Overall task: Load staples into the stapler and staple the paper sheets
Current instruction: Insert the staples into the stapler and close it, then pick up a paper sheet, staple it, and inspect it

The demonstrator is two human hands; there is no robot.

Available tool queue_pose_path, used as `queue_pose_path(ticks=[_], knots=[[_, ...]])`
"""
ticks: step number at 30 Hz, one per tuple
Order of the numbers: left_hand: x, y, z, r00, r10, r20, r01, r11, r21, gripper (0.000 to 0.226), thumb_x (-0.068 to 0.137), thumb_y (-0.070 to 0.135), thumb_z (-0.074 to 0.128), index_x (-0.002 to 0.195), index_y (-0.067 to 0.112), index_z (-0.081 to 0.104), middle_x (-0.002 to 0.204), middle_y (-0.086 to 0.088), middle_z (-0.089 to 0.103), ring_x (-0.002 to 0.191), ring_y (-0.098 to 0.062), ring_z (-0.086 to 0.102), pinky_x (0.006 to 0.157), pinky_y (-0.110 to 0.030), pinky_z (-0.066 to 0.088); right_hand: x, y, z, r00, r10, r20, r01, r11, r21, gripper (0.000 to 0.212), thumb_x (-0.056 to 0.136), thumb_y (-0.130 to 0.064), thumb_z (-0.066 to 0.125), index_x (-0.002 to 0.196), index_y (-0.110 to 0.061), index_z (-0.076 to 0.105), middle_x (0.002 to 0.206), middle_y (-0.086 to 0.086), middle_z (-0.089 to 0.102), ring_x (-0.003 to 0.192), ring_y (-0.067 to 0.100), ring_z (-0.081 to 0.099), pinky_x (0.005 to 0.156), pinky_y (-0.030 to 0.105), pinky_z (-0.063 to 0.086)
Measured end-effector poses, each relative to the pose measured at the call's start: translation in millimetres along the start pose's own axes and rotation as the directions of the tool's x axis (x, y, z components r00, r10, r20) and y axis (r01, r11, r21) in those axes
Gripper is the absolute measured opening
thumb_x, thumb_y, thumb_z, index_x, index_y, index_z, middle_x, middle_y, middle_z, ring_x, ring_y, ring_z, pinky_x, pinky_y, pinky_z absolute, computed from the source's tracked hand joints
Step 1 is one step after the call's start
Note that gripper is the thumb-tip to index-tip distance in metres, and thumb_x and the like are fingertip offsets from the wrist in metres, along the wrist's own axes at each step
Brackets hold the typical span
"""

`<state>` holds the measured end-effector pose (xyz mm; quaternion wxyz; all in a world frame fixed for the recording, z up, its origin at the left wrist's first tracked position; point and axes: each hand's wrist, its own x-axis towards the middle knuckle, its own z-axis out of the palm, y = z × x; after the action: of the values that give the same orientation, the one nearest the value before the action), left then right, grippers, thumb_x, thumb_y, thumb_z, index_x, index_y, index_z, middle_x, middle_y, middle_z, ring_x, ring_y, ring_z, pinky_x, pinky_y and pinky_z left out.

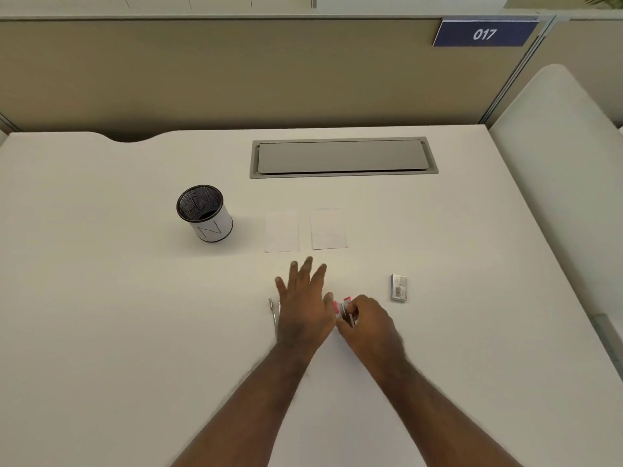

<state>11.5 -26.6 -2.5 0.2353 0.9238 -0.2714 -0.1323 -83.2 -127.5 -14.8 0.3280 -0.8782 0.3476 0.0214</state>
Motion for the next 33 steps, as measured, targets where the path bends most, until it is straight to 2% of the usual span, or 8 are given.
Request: queue_pose_path(ticks=[4, 8, 13, 20, 22, 25, 29, 33], knots=[[11, -18, 2, 0.999, -0.011, -0.036, 0.022, 0.947, 0.320, 0.065, 0.097, 0.046, 0.035, 0.154, 0.022, 0.016, 0.164, -0.009, 0.004, 0.150, -0.035, 0.000, 0.112, -0.067, 0.003, -2, -1, 11, 0.999, -0.046, -0.010, 0.044, 0.989, -0.144, 0.024, 0.090, -0.045, 0.054, 0.097, -0.024, 0.046, 0.099, -0.004, 0.054, 0.084, 0.020, 0.058, 0.065, 0.031, 0.046], [19, -48, -3, 0.996, -0.053, -0.072, 0.076, 0.924, 0.375, 0.067, 0.094, 0.052, 0.032, 0.153, 0.021, 0.025, 0.162, -0.013, 0.012, 0.148, -0.039, 0.011, 0.110, -0.071, 0.008, -4, -2, 11, 0.998, -0.055, 0.006, 0.055, 0.959, -0.280, 0.033, 0.087, -0.051, 0.055, 0.103, -0.024, 0.046, 0.106, -0.005, 0.051, 0.091, 0.020, 0.058, 0.067, 0.032, 0.048], [18, -87, -13, 0.990, -0.132, -0.056, 0.144, 0.917, 0.371, 0.070, 0.092, 0.054, 0.013, 0.153, 0.020, 0.024, 0.162, -0.014, 0.011, 0.148, -0.039, 0.013, 0.109, -0.072, 0.010, 12, -15, 1, 0.964, -0.188, -0.189, 0.115, 0.933, -0.341, 0.038, 0.087, -0.058, 0.047, 0.107, -0.026, 0.056, 0.107, -0.006, 0.053, 0.096, 0.017, 0.056, 0.061, 0.032, 0.050], [10, -114, -16, 0.985, -0.154, -0.073, 0.169, 0.938, 0.303, 0.096, 0.084, 0.061, -0.024, 0.152, 0.017, 0.027, 0.162, -0.013, 0.014, 0.148, -0.038, 0.015, 0.110, -0.071, 0.014, 93, -53, 5, 0.976, -0.212, -0.048, 0.186, 0.928, -0.322, 0.049, 0.093, -0.039, 0.051, 0.139, -0.022, 0.045, 0.148, 0.002, 0.041, 0.140, 0.023, 0.030, 0.099, 0.040, 0.043], [7, -116, -14, 0.987, -0.153, -0.054, 0.162, 0.934, 0.318, 0.087, 0.090, 0.058, -0.015, 0.151, 0.016, 0.030, 0.161, -0.014, 0.018, 0.147, -0.038, 0.019, 0.109, -0.071, 0.017, 111, -58, 8, 0.981, -0.195, 0.010, 0.185, 0.910, -0.370, 0.057, 0.094, -0.044, 0.050, 0.145, -0.023, 0.037, 0.157, 0.004, 0.028, 0.147, 0.026, 0.016, 0.107, 0.043, 0.037], [8, -121, -11, 0.987, -0.157, -0.045, 0.163, 0.928, 0.336, 0.066, 0.096, 0.048, 0.016, 0.147, 0.014, 0.039, 0.158, -0.016, 0.027, 0.143, -0.040, 0.030, 0.105, -0.072, 0.024, 127, -65, 17, 0.989, -0.145, 0.020, 0.139, 0.887, -0.441, 0.061, 0.093, -0.053, 0.046, 0.145, -0.023, 0.035, 0.159, 0.005, 0.023, 0.146, 0.032, 0.017, 0.108, 0.045, 0.036], [10, -129, -7, 0.988, -0.138, -0.068, 0.154, 0.923, 0.353, 0.065, 0.099, 0.048, 0.010, 0.148, 0.015, 0.037, 0.158, -0.016, 0.027, 0.143, -0.039, 0.030, 0.106, -0.070, 0.022, 135, -70, 26, 0.991, -0.126, -0.049, 0.083, 0.854, -0.513, 0.054, 0.095, -0.053, 0.042, 0.140, -0.022, 0.041, 0.152, 0.007, 0.033, 0.138, 0.031, 0.032, 0.097, 0.043, 0.042], [12, -131, -6, 0.989, -0.144, -0.046, 0.151, 0.923, 0.353, 0.062, 0.096, 0.046, 0.024, 0.149, 0.016, 0.035, 0.159, -0.015, 0.025, 0.144, -0.038, 0.028, 0.107, -0.070, 0.019, 140, -74, 31, 0.990, -0.124, -0.065, 0.071, 0.849, -0.524, 0.046, 0.098, -0.046, 0.040, 0.135, -0.019, 0.046, 0.149, 0.008, 0.039, 0.135, 0.032, 0.039, 0.088, 0.040, 0.049]])
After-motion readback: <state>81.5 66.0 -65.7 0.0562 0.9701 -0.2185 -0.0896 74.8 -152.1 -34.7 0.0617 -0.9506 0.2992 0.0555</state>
